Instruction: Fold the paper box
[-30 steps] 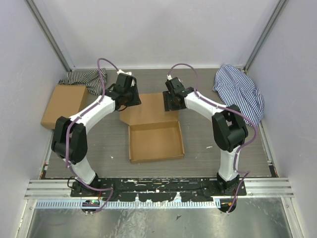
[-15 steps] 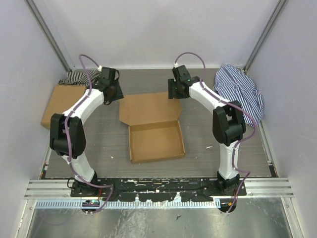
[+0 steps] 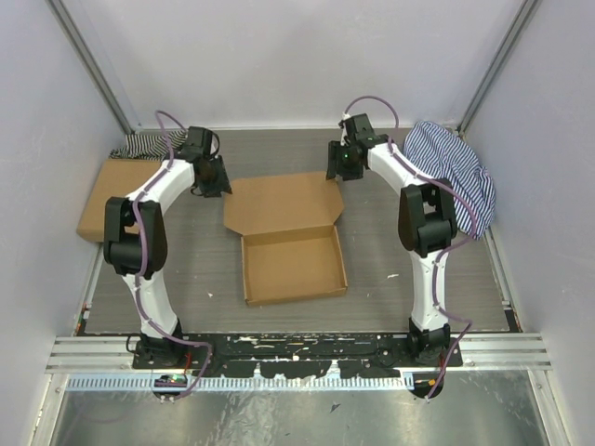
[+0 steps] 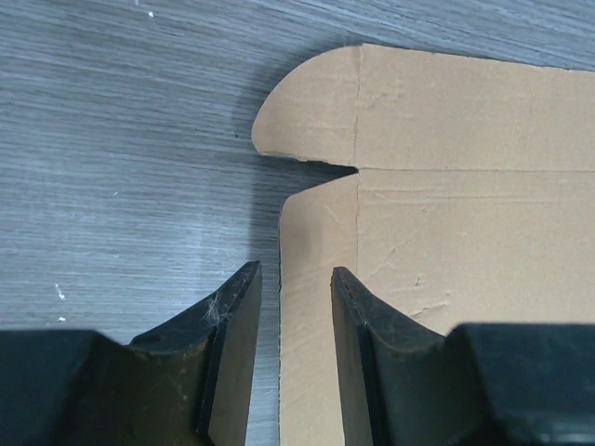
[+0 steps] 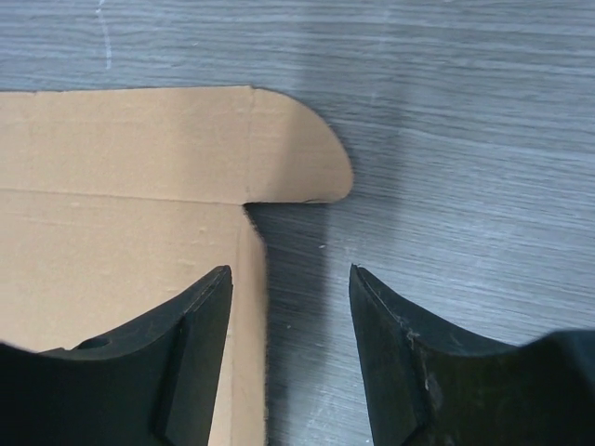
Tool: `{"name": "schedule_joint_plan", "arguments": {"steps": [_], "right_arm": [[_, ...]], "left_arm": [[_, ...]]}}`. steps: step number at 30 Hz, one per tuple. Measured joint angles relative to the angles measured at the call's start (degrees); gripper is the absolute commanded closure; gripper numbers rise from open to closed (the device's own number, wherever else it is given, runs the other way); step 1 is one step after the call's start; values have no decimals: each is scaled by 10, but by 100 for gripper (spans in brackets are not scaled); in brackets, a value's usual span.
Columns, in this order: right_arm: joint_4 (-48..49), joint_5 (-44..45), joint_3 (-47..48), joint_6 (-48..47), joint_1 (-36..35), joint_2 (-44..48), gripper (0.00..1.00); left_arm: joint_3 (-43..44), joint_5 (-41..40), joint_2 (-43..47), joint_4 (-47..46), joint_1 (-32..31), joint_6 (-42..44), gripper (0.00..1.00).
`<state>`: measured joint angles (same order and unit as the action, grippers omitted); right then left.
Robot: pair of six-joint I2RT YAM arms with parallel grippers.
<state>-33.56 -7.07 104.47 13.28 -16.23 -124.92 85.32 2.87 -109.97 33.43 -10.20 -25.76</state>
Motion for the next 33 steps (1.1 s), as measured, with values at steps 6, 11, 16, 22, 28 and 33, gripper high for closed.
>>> {"name": "schedule_joint_plan", "arguments": {"steps": [6,11,16,22,28,33], "right_arm": [[-8,-39,14,-7,-5,-8,46],[-10,-56,28,-10,-6,-25,56],[-18,-68,30,-12,-6,-38,74],[-22,-75,40,-10,-6,-39,97],[-21,-57,38,-6,-10,-36,99],[-11,1,-5,-6,-20,18,99]], "left_arm": [[21,20,-30,11,2,3,58],[29,36,-51,12,2,2,62],[31,53,-56,12,2,0,90],[49,73,-56,11,2,-5,100],[68,76,-56,13,-5,-4,100],[88,65,-44,16,-27,1,100]]}}
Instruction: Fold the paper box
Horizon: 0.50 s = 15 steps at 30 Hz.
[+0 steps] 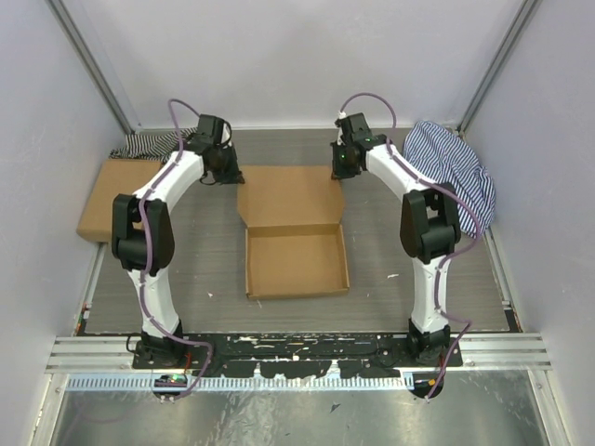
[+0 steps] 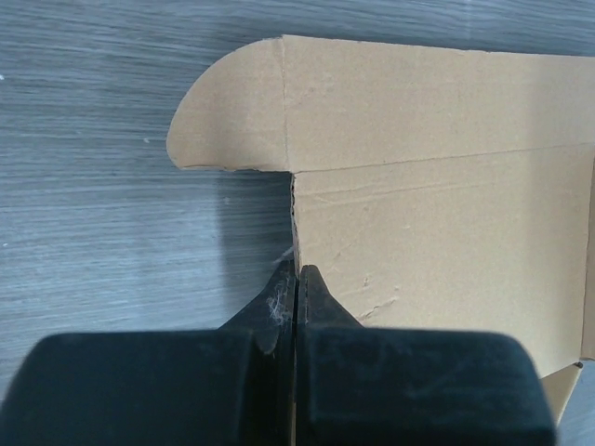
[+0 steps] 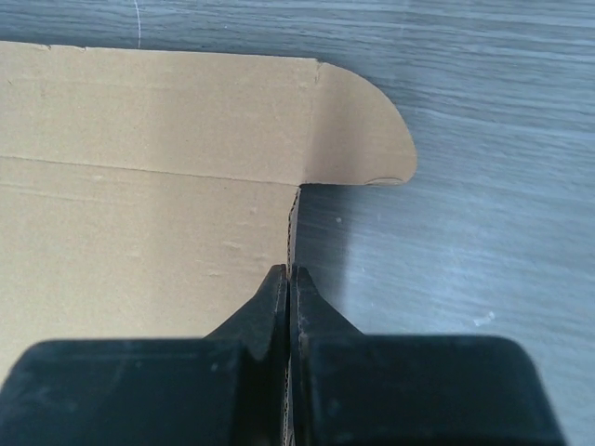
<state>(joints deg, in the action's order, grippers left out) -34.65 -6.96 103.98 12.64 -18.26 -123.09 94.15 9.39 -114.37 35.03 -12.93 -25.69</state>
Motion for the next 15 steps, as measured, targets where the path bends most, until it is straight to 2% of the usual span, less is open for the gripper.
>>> {"name": "schedule_joint_plan", "arguments": {"steps": [6,15], "right_arm": [[42,82,-85,2,-18,112,99],[205,191,-299,26,-60,296,99]], "left_arm": [[-12,-23,62,-10,-28,4,100],[-136,-43,218,-106,-45,2,97]]}}
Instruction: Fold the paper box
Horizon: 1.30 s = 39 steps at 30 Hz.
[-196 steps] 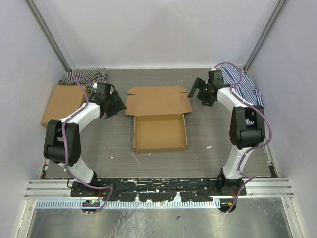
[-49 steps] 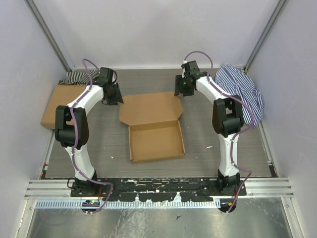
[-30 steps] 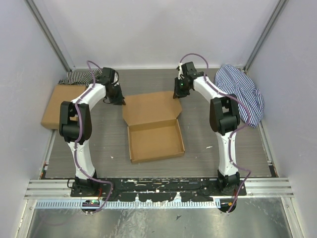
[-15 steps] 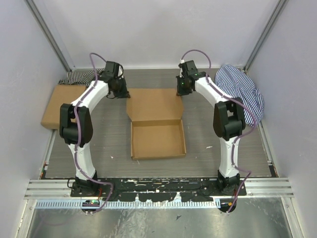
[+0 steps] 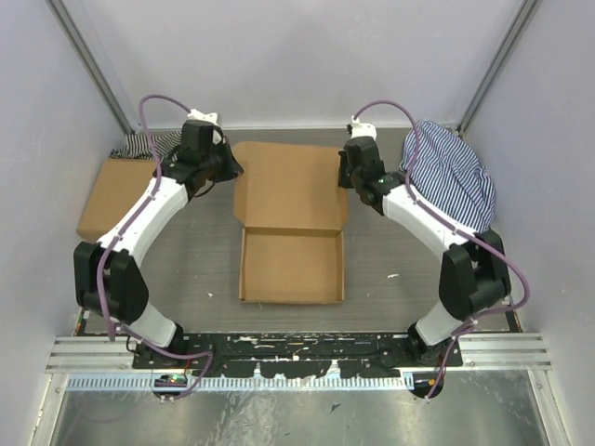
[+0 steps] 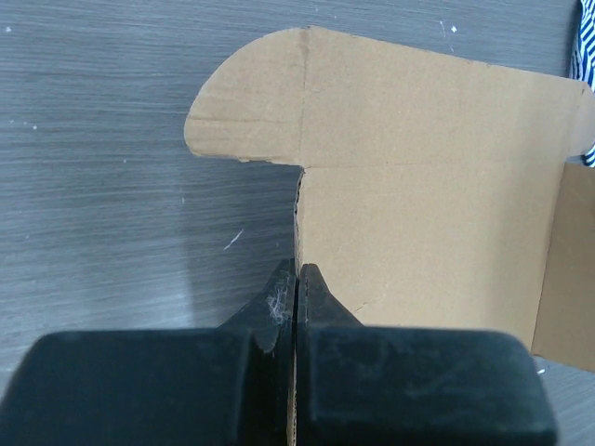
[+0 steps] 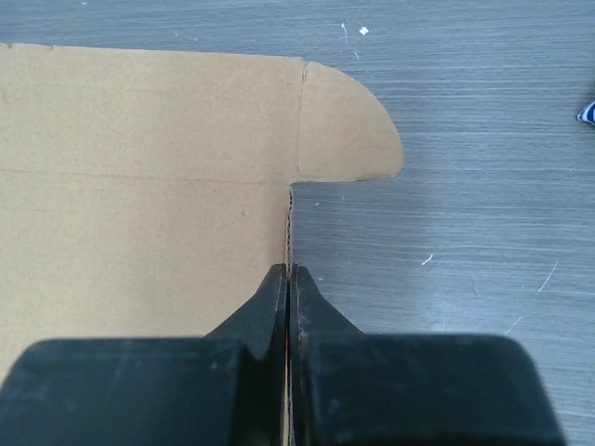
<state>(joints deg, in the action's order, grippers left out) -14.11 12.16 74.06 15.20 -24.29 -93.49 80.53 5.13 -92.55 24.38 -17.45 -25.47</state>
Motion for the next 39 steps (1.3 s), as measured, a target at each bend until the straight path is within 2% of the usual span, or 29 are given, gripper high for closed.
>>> {"name": "schedule_joint_plan", "arguments": {"steps": [10,15,23,32,36,39], "right_arm": [[162,127,-166,-6,-72,134,99],[249,165,-247,-22,-95,212,99],[375,149,-350,-43,-96,333,99],[438,119,-418,-82,-96,399,99],[445,107,-418,-101,-96,407,99],[443,90,-416,-115,-96,416,99]], "left_arm": [[-152,-57,122,-97,-35,2,88],[-189,-75,168,-126,-47,10,81],[-193,-79,237,-130,-55,15,72],[-237,-78,323,-112,-56,17,66],[-247,-79,351,-108,-56,19,51],[-252,-91,360,-108,-56,23,46]]}}
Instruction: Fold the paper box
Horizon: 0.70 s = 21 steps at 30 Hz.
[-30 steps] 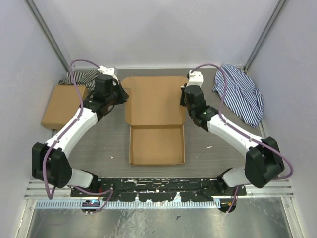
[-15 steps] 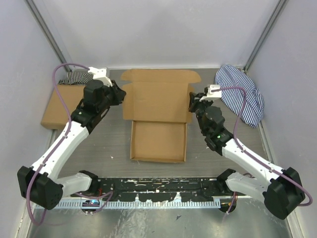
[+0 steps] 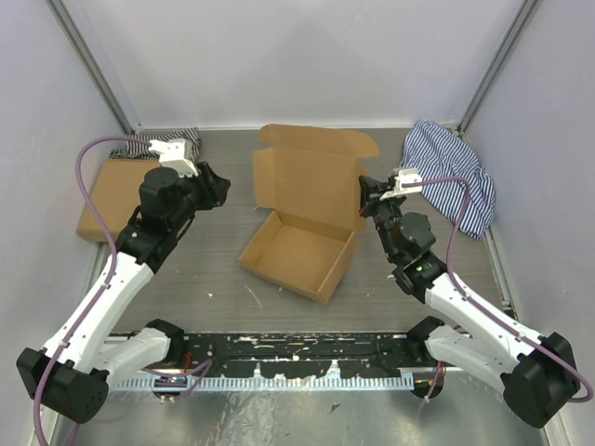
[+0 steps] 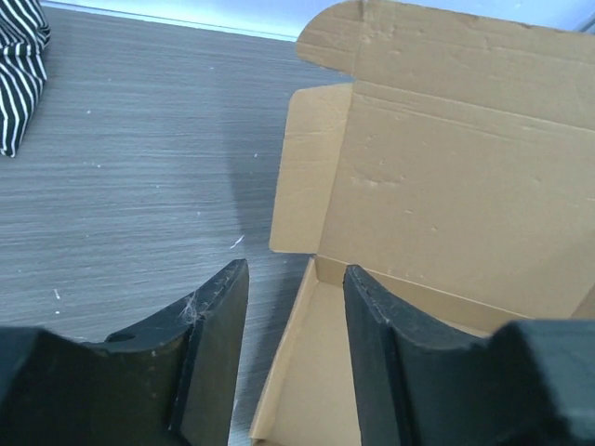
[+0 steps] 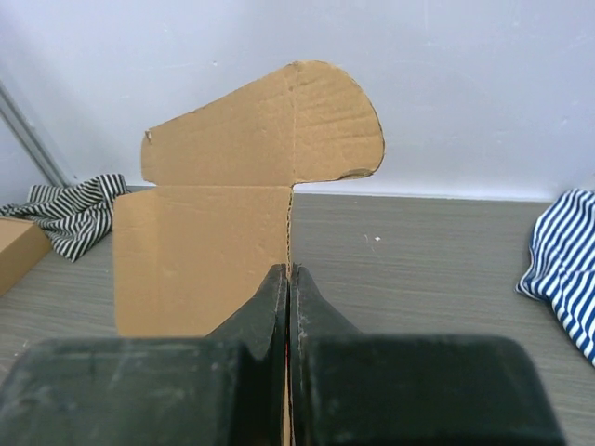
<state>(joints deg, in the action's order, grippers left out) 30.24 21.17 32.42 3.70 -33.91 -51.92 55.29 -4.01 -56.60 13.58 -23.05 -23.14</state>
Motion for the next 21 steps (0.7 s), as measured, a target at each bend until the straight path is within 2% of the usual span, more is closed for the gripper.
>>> {"name": "schedule_joint_plan", "arguments": {"steps": [5,10,16,21], "right_arm": [[-24,-34,13,-16,0,28,99],[-69,-75,37,-19,0,61,99],[-112,-115,49,-14,0,82,99],[-134,-132,49,-7,0,83,99]], "left_arm": [[-8,-12,-14,-15,0,16,33],[-22,-8,-61,-88,1,45,18],[-22,95,-153,-227,45,54,14],[-6,222,-267,-347,102,30,17]]}}
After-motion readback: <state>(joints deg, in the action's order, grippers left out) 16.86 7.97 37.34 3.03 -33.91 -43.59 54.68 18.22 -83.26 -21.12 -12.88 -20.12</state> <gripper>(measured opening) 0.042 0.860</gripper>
